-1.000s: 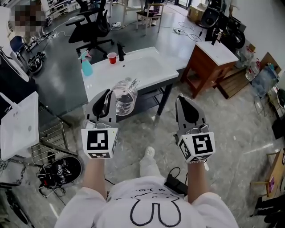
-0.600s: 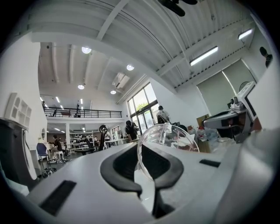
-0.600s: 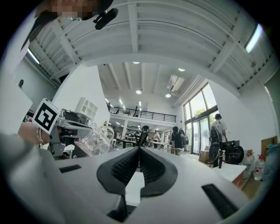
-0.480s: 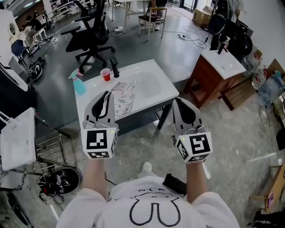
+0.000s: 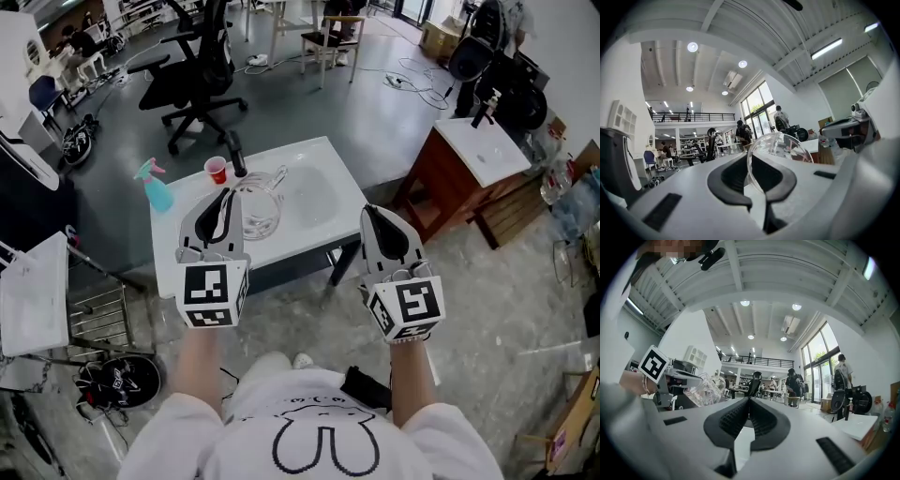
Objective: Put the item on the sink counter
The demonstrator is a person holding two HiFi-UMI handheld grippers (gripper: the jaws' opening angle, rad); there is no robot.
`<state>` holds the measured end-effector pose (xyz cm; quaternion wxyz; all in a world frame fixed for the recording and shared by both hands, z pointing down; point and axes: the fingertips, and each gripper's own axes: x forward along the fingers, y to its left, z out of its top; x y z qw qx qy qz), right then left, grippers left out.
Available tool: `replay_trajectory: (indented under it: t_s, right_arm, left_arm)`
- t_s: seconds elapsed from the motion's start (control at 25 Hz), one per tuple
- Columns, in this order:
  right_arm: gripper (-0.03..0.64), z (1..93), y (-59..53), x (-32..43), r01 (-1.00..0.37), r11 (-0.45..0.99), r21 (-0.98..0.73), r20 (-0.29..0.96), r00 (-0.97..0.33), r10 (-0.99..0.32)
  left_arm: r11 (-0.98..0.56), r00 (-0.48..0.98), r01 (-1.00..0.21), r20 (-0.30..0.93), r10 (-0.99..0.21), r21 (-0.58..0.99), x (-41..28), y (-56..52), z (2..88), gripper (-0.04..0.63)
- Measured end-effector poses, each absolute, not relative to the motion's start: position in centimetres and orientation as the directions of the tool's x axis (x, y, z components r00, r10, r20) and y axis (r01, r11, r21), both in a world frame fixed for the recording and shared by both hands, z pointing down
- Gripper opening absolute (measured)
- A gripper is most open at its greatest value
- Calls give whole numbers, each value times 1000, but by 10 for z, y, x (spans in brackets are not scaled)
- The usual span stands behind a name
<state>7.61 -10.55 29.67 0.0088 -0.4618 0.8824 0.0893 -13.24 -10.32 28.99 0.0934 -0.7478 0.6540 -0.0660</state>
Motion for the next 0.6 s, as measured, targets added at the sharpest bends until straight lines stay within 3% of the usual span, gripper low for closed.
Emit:
replay_trajectory:
  t_s: [0.6]
  right_arm:
    - [29, 313, -195, 79, -827, 549, 121, -67, -558, -827]
  left_arm:
    - [-160, 155, -965, 40, -987, -209, -129, -206, 307, 34]
